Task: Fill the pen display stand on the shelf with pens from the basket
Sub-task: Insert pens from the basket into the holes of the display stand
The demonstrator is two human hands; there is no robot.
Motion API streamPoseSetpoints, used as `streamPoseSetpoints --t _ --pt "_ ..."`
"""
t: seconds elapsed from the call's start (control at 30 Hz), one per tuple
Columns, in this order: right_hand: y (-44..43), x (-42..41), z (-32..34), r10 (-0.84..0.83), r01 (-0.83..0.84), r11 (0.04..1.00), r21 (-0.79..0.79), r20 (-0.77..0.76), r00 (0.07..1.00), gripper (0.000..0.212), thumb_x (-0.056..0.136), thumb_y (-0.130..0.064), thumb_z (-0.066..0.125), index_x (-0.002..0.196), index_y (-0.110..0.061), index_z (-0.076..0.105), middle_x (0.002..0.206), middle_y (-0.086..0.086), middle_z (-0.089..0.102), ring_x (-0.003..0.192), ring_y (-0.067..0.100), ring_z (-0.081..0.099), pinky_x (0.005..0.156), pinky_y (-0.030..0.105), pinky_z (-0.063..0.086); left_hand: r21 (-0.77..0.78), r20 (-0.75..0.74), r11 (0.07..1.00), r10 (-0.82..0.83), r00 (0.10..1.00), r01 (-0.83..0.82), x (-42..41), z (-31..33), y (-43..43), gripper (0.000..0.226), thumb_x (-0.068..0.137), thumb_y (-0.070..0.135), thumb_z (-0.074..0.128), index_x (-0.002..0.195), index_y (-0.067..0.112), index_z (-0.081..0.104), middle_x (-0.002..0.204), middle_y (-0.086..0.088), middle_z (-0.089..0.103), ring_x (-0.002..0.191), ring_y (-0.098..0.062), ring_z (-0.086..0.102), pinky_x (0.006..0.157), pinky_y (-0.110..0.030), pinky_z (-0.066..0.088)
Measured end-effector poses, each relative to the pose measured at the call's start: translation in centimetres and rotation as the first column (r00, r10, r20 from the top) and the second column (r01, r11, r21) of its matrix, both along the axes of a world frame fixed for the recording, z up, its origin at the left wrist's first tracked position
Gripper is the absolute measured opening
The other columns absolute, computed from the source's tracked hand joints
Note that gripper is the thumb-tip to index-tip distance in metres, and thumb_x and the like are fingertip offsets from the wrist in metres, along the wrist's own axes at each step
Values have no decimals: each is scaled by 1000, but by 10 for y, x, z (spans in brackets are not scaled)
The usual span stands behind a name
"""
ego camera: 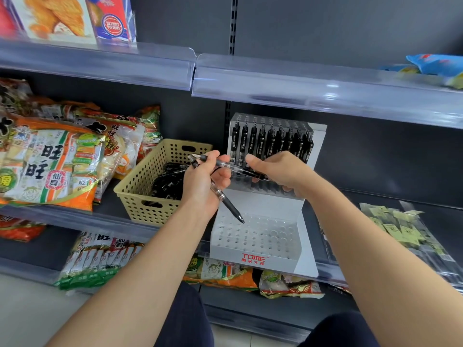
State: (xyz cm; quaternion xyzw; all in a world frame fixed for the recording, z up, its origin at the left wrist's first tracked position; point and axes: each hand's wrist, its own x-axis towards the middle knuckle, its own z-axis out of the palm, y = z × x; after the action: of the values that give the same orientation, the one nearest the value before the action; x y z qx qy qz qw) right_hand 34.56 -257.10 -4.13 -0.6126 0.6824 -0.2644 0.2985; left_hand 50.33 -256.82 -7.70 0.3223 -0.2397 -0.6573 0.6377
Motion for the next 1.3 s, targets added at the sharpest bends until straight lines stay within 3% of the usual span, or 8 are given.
streamPoseSetpoints --t 0.2,0.37,0.47,0.63,0.8,1.0,1.1,1.3 --pt "-1 -2 -3 185 -146 979 -141 321 929 19 75 -7 79 90 -10 69 69 14 62 47 18 49 37 22 35 96 -88 995 13 996 -5 0 -4 -3 16 97 16 53 105 3 60 79 -6 72 48 -9 58 39 -18 43" --pt "-1 5 -2 209 28 934 -356 609 765 14 78 -4 74 78 3 62 63 5 56 53 14 51 43 19 42 95 108 994 -55 993 45 -2 -10 2 32 94 35 56 102 5 62 80 -4 67 46 -10 52 35 -19 36" --pt "0 10 7 175 171 893 -416 672 720 20 81 -10 73 74 -11 55 71 4 62 62 15 63 47 21 50 110 206 992 -84 975 63 0 -14 2 36 93 45 53 93 10 57 61 2 51 42 -8 39 33 -18 23" --pt "0 13 17 40 336 776 -533 574 818 14 80 -21 76 81 -15 63 74 3 70 59 12 67 52 23 53 139 247 988 -103 964 70 3 -16 1 35 91 49 54 80 18 44 53 6 36 42 -8 28 37 -21 17" --pt "-11 13 10 -101 345 690 -636 388 916 17 78 -36 76 79 -22 68 77 -1 71 73 18 70 70 42 58 125 176 991 -62 982 41 1 -15 0 22 91 36 43 76 20 40 54 4 40 43 -9 31 38 -18 18" --pt "-14 21 11 -169 323 633 -704 282 945 24 81 -35 74 88 -12 71 74 -6 67 71 10 64 73 29 55 67 258 998 -6 966 -12 0 -15 -1 17 94 15 38 79 16 45 65 -1 47 52 -10 36 42 -22 21" --pt "-15 25 11 -201 299 633 -714 222 954 26 82 -36 73 91 -11 72 74 -8 64 70 6 59 67 16 48 -28 360 999 36 932 -28 0 -15 -4 20 100 16 43 81 15 49 69 -1 47 57 -10 41 47 -23 31" --pt "-19 27 4 -279 250 695 -674 68 958 28 82 -42 71 86 -14 73 71 -8 64 70 12 61 67 25 49 -130 413 990 94 906 -44 1 -13 -4 16 99 21 50 86 15 59 75 3 51 67 -9 50 62 -27 46"
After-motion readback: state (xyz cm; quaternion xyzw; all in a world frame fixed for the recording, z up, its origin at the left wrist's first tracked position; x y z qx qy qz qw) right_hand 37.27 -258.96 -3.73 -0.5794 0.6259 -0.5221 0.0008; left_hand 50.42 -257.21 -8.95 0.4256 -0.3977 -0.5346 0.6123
